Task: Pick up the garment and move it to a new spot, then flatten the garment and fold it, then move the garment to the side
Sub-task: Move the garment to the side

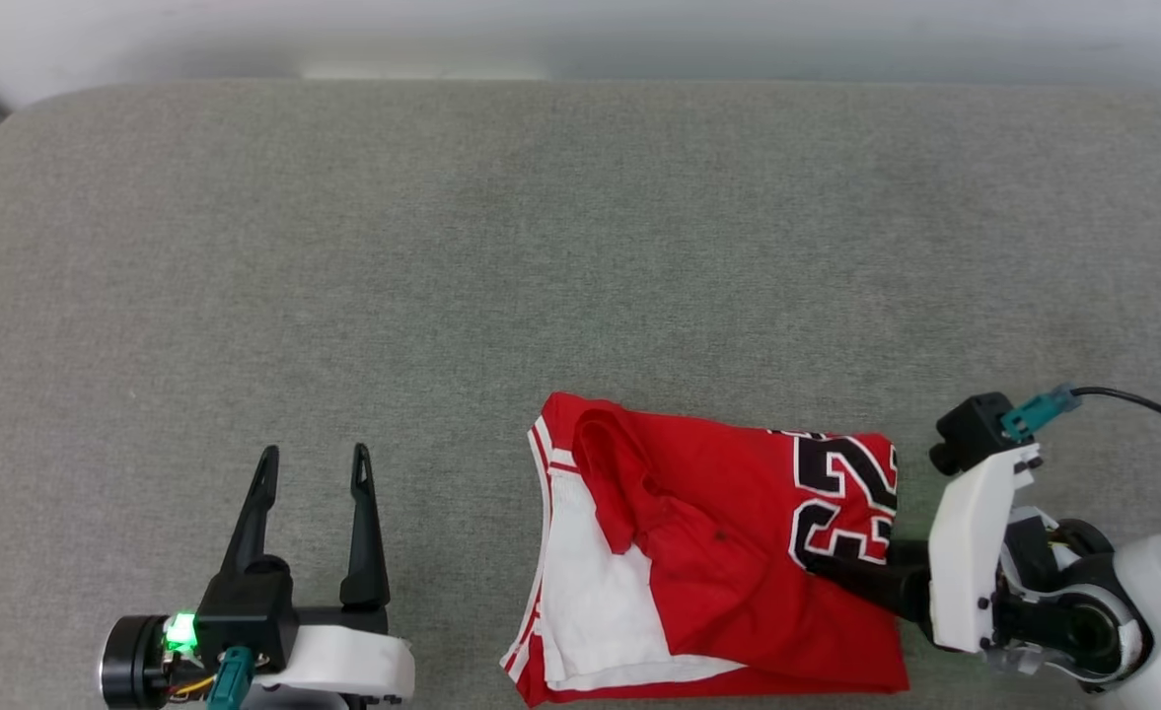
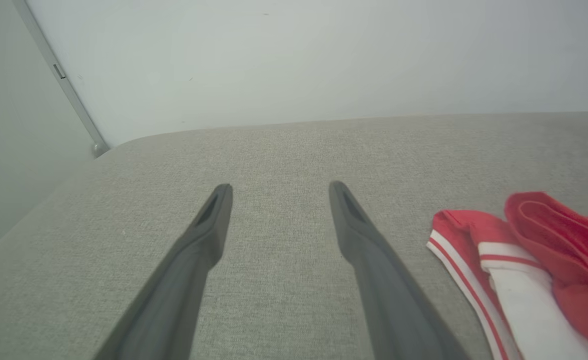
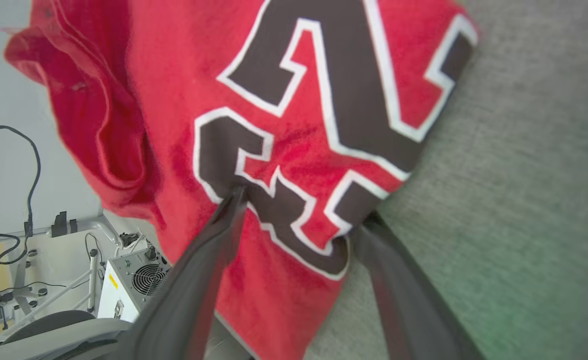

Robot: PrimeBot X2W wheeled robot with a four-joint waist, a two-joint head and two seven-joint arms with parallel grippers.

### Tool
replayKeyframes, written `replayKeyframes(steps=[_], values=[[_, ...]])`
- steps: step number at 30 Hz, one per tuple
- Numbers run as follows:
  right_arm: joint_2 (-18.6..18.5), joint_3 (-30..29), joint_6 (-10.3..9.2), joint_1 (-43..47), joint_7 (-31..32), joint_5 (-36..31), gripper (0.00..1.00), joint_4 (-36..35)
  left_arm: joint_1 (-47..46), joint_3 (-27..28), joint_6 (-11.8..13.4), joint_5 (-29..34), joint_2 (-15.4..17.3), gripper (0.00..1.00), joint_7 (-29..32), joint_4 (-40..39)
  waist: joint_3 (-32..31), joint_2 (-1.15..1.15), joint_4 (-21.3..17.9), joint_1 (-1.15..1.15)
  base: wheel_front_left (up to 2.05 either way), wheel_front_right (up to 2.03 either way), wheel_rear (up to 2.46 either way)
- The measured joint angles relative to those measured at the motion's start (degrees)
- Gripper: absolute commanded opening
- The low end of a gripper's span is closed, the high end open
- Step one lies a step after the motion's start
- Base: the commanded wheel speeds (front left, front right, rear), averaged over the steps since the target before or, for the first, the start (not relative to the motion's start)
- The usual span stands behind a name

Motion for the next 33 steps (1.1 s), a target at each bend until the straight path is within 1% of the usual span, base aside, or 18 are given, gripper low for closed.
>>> replayKeyframes(steps=[2, 6, 7, 12, 16, 20, 25, 28, 33], values=[[0.5, 1.5, 0.02, -0.5, 0.0, -0.2, 1.00, 1.0, -0.4, -0.3, 0.0, 0.1, -0.1, 1.00, 0.0, 0.0, 0.5, 0.00, 0.6, 0.00, 0.00, 0.00, 0.00], [-0.2, 4.9, 0.08, -1.8, -0.5, -2.1, 1.00, 2.3, -1.0, -0.5, 0.0, 0.1, -0.1, 1.00, 0.0, 0.1, 1.3, 0.00, 1.6, -0.01, 0.00, 0.00, 0.00], [-0.5, 6.4, 0.15, -2.4, -2.8, -2.7, 0.00, 3.3, -1.1, -0.6, 0.0, 0.1, -0.1, 1.00, 0.0, 0.1, 1.5, 0.00, 1.9, -0.01, 0.00, 0.00, 0.00], [-0.9, 10.0, 0.29, -3.9, -6.4, -2.8, 0.00, 3.8, -0.8, -0.5, 0.5, 0.0, -0.1, 1.00, 0.0, 0.6, 0.3, 0.00, 1.7, -0.01, 0.00, 0.00, 0.00], [-2.5, 12.8, 0.02, -6.0, -9.3, -3.4, 0.00, 2.6, 0.4, -0.5, 0.5, 0.0, -0.1, 1.00, 0.0, 0.7, -1.5, 0.00, 1.1, 0.00, 0.00, 0.00, 0.00], [-5.4, 15.1, -0.01, -9.9, -11.7, -4.8, 0.00, -0.5, 1.8, 0.0, 0.5, 0.1, -0.1, 1.00, 0.0, 0.4, -3.6, 0.00, -0.1, 0.00, 0.00, 0.00, 0.00], [-9.3, 17.9, -0.01, -14.4, -12.6, -6.4, 0.00, -6.1, 3.3, 1.2, 1.0, 0.1, -0.1, 1.00, 0.0, -0.2, -5.4, 0.00, -3.2, 0.00, 0.00, 0.00, 0.00], [-12.4, 19.1, -0.01, -16.3, -12.2, -7.4, 0.00, -9.9, 3.8, 2.3, 1.0, 0.1, -0.1, 1.00, 0.0, -0.9, -6.0, 0.00, -5.7, 0.00, 0.00, 0.00, 0.00], [-16.8, 18.7, -0.01, -18.4, -11.8, -8.2, 0.00, -13.9, 4.2, 3.5, 1.0, 0.2, 0.1, 1.00, 0.0, -1.9, -5.7, 0.00, -10.6, 0.00, 0.00, 0.00, 0.00]])
